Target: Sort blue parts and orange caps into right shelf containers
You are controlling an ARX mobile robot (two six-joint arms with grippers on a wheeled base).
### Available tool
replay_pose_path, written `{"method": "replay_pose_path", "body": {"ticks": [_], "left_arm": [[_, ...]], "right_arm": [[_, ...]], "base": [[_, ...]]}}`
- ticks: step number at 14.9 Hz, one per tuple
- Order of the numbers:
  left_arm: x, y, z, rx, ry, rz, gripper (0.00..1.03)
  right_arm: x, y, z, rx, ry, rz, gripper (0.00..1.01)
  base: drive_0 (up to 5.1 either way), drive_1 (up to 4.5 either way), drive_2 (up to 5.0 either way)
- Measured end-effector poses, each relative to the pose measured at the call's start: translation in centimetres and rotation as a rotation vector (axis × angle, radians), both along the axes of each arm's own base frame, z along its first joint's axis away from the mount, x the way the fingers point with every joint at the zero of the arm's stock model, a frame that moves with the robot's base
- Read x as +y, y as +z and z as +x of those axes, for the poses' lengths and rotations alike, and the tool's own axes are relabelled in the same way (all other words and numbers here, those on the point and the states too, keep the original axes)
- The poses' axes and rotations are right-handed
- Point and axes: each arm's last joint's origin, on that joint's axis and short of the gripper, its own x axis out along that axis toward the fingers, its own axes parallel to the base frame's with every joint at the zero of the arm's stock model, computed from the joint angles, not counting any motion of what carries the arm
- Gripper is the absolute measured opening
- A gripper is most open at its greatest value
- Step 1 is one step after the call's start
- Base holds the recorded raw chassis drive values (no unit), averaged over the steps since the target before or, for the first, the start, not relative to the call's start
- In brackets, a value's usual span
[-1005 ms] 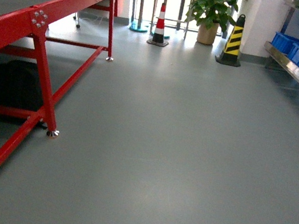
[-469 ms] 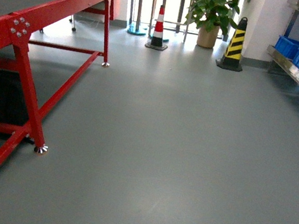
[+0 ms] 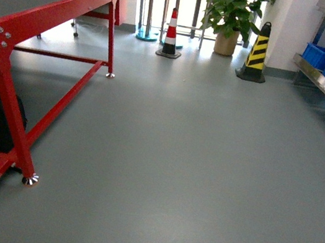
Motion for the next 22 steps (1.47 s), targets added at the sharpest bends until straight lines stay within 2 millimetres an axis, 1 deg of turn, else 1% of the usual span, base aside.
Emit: {"method": "replay_pose_path", "body": {"ticks": [12,13,20,22], "left_arm": [[0.05,0.16,-0.01,-0.009,0.005,0.001,0.44],[0.06,-0.22,0.09,0.017,0.005,-0.001,0.44],[0.02,-0.02,0.02,0.002,0.001,0.0,0.44],[0.02,-0.03,0.02,0.003,0.001,0.0,0.44]], "right_arm": [[0.05,-0.02,0.09,0.003,0.004,0.0,0.45],[0.05,-0.13,0.1,0.01,0.004,-0.001,0.45],[0.05,-0.02,0.08,0.003,0.003,0.0,0.45],[0.05,-0.03,0.08,0.004,0.003,0.0,0.45]], "base": [[0.0,4.16,-4.2],[-0.1,4.12,-4.3],[-0.1,4.12,-4.3],[-1.6,-1.62,-1.6]]}}
